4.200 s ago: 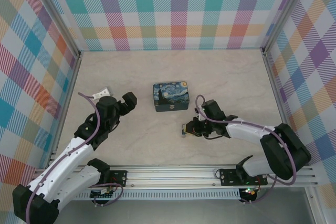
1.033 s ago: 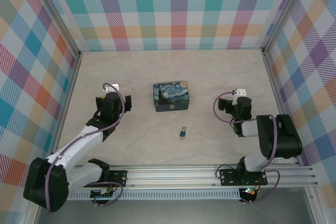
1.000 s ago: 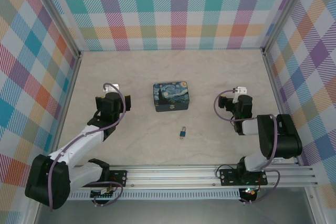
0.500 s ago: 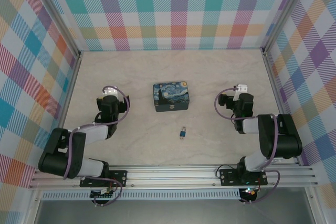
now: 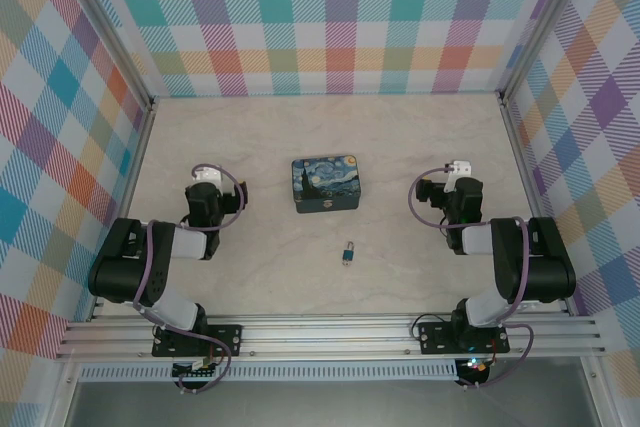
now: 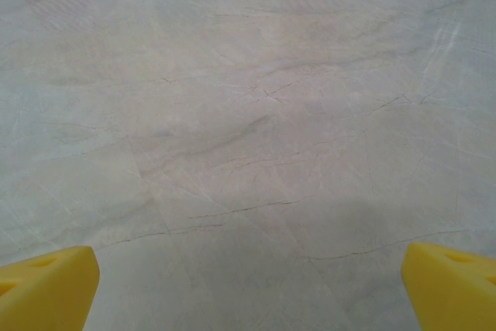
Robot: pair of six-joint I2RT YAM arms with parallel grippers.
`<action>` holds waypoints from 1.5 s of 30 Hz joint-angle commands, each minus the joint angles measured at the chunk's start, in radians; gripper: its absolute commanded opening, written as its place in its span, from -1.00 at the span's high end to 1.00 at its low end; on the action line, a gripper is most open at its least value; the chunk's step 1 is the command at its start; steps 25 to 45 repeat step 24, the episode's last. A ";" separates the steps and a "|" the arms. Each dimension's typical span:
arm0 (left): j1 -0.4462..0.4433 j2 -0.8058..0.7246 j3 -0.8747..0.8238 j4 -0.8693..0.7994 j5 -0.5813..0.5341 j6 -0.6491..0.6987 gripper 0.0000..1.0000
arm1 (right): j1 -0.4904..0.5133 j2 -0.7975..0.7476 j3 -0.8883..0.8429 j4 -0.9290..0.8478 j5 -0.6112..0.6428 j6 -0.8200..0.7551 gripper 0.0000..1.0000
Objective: Unlock a padlock with a key
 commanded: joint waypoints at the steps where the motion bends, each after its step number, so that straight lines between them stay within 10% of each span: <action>1: 0.024 0.005 0.017 -0.003 0.052 -0.024 -1.00 | -0.007 -0.010 0.011 0.027 -0.016 0.002 -0.99; 45: 0.023 0.004 0.015 -0.004 0.055 -0.021 -1.00 | -0.006 -0.008 0.023 0.005 -0.086 -0.027 -0.99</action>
